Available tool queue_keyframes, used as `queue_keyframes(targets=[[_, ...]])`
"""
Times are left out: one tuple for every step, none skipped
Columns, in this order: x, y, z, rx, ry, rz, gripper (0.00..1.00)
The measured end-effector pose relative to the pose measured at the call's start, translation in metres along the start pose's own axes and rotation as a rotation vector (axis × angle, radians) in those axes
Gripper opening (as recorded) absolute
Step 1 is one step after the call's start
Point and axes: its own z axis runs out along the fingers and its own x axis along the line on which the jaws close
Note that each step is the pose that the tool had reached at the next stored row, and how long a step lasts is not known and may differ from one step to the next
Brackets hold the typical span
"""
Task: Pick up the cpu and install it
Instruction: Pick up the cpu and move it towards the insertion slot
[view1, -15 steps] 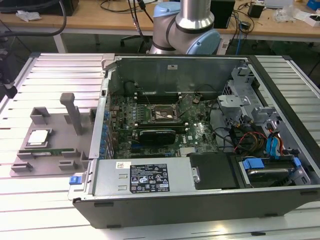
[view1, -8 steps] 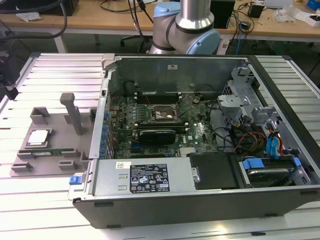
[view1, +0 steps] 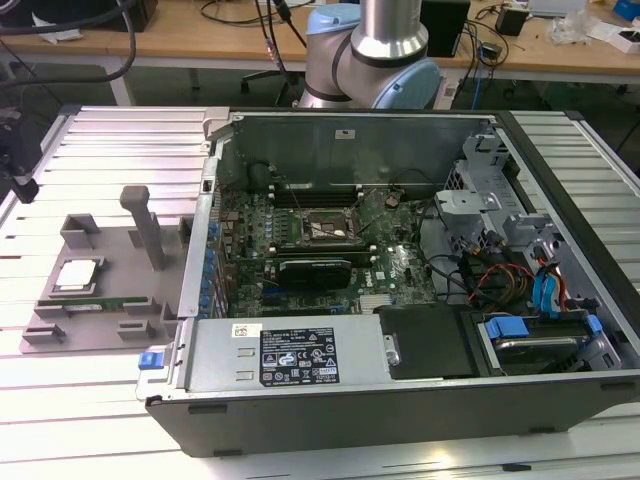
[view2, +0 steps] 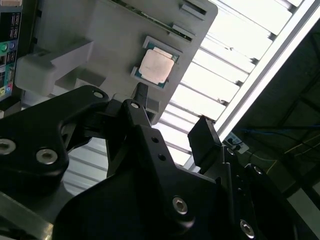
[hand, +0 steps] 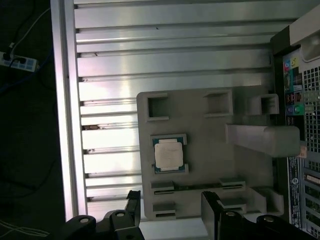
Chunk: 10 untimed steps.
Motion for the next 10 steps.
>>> queue_keyframes(targets=[[0.0000,0.0000,0.0009,0.0000,0.0000,0.000,0.60],[0.0000,0.0000,0.0014,0.0001,0.0001,0.000,0.60],[0.0001,0.0000,0.0023,0.0001,0.0000,0.000,0.60],[0.0000,0.0000,0.0028,0.0001,0.0000,0.000,0.60],[0.0001,0.0000,0.0039,0.0001,0.0000,0.000,0.60],[0.0001,0.0000,0.0046,0.0000,0.0000,0.000,0.60],[0.0001,0.0001,0.0051,0.0000,0.0000,0.000,0.60],[0.0002,0.0001,0.0058,0.0000,0.0000,0.000,0.60],[0.0002,0.0001,0.0063,0.0001,0.0000,0.000,0.60],[0.0002,0.0001,0.0069,0.0000,0.0000,0.000,0.60]])
